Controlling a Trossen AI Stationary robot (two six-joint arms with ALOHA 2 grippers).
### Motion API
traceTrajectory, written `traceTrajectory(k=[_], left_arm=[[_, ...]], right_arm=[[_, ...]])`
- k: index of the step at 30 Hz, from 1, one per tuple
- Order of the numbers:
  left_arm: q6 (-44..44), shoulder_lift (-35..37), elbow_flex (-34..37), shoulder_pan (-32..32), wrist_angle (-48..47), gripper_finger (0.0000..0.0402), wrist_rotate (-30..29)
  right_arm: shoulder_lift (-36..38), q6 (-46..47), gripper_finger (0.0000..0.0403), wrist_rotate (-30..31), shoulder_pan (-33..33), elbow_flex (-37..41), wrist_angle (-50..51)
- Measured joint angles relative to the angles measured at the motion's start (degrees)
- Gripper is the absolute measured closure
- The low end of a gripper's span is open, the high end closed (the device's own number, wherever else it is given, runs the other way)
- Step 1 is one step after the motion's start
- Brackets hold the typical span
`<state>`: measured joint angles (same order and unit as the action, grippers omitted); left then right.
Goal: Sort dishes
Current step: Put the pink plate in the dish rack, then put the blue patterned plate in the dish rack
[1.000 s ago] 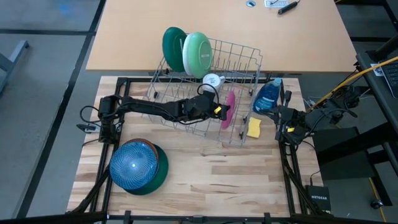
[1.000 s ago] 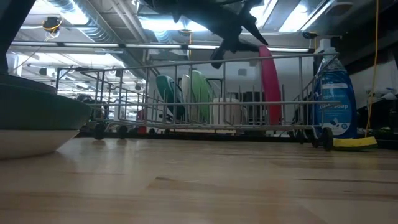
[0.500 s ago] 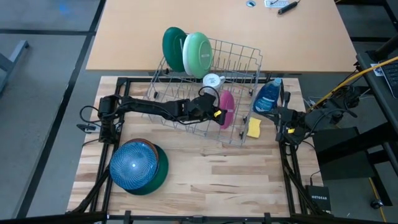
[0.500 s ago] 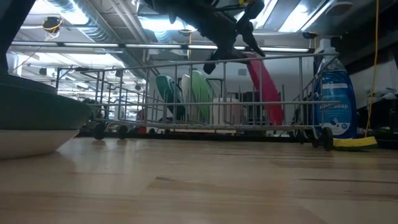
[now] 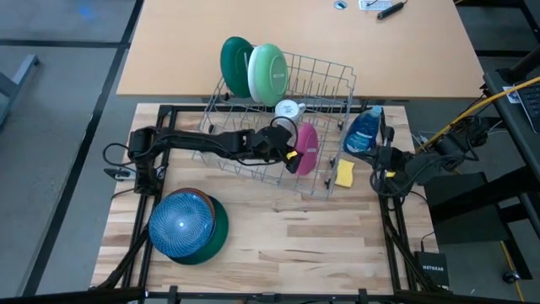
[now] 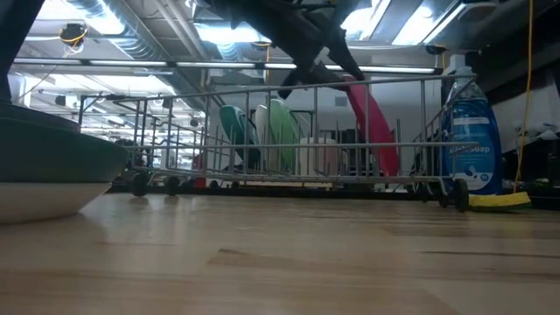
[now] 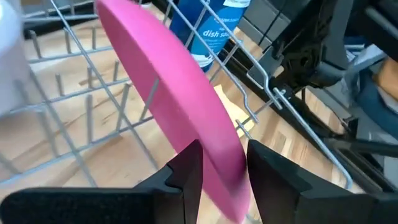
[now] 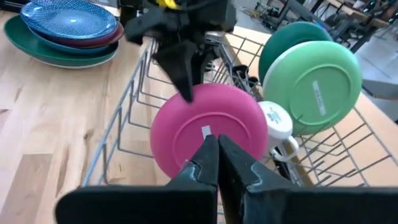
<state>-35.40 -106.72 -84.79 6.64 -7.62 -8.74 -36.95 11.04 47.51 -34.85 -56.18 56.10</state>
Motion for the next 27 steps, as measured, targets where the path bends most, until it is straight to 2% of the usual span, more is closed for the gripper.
traceTrajectory(k=[4,10,13,16,20,27], left_arm=[[4.79,2.49,0.00,0.87,-3.61,0.0288,0.89],[10.43,6.82,0.00,2.38,-16.08,0.0288,1.97],[11.84,9.33,0.00,2.79,-23.74,0.0288,6.89],[11.59,11.75,0.00,2.43,-33.20,0.0288,14.30],[12.11,14.05,0.00,0.21,-47.62,0.0288,22.56],[11.63,14.69,0.02,-8.58,-69.38,0.0288,23.43]], right_arm=[[-0.04,0.68,0.0402,-1.41,-0.01,0.00,0.35],[-0.04,0.89,0.0402,-2.10,-0.02,0.00,0.52],[-0.51,3.50,0.0402,-2.10,0.00,0.00,0.74],[-1.49,6.53,0.0402,-2.58,-0.02,0.00,0.76],[-4.07,8.98,0.0402,-6.18,-0.02,0.00,0.78],[-12.17,9.91,0.0402,-7.67,-0.02,0.00,0.39]])
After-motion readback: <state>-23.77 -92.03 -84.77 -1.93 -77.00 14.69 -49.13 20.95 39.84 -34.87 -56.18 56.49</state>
